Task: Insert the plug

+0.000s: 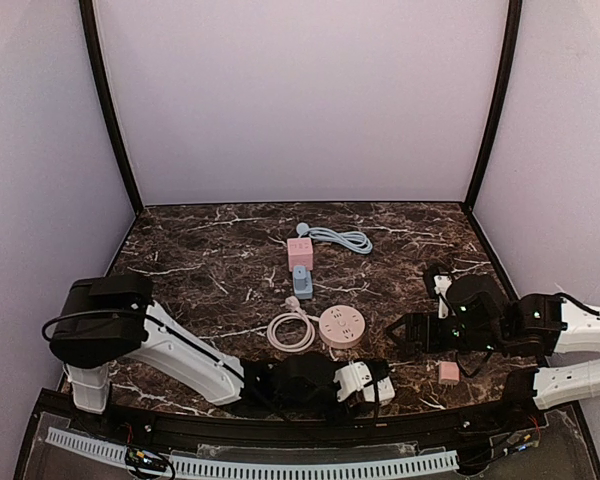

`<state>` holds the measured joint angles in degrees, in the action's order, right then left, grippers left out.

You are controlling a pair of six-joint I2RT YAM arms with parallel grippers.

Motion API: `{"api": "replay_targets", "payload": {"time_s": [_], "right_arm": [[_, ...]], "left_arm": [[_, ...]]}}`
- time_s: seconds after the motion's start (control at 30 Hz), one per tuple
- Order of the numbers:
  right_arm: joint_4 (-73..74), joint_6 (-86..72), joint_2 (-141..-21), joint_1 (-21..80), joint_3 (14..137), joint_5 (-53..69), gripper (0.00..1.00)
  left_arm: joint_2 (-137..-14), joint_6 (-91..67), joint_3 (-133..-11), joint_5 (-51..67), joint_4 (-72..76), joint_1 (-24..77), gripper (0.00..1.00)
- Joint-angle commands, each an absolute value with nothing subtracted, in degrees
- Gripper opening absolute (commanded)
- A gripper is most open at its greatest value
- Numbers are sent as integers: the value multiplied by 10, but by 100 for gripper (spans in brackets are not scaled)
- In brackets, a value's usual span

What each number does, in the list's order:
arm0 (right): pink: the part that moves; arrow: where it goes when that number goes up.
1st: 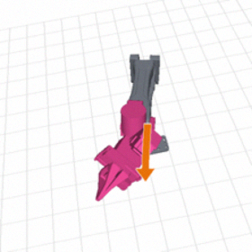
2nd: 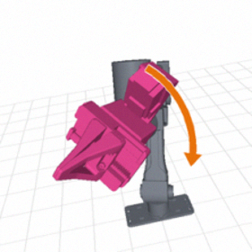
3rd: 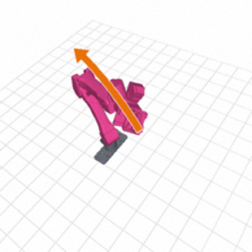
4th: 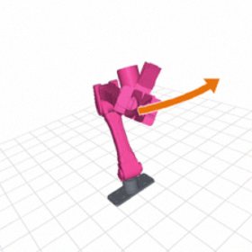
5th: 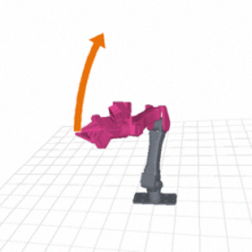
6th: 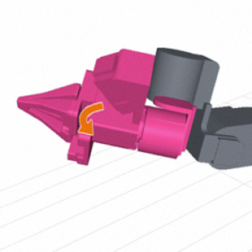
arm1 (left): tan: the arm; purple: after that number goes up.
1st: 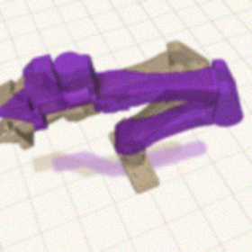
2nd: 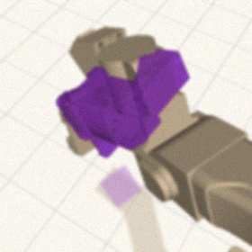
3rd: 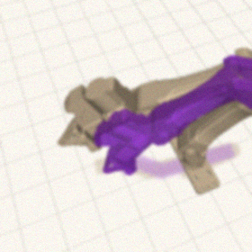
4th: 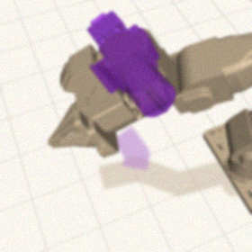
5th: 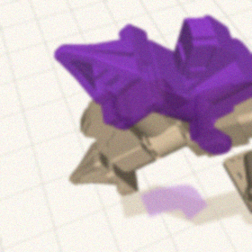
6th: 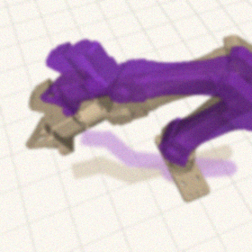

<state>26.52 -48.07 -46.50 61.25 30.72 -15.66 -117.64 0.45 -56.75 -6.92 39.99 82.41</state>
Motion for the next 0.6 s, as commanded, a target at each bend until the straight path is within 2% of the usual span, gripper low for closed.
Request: {"api": "replay_targets", "payload": {"time_s": [0.0, 0.27, 0.57], "right_arm": [[222, -461, -454, 620, 307, -148, 99], [133, -397, -463, 620, 319, -37, 99], [53, -349, -446, 619, 312, -19, 99]], "left_arm": [[-1058, 40, -533, -64, 350, 825, 38], [-940, 57, -493, -82, 259, 809, 39], [-852, 52, -444, -78, 216, 774, 41]]}}
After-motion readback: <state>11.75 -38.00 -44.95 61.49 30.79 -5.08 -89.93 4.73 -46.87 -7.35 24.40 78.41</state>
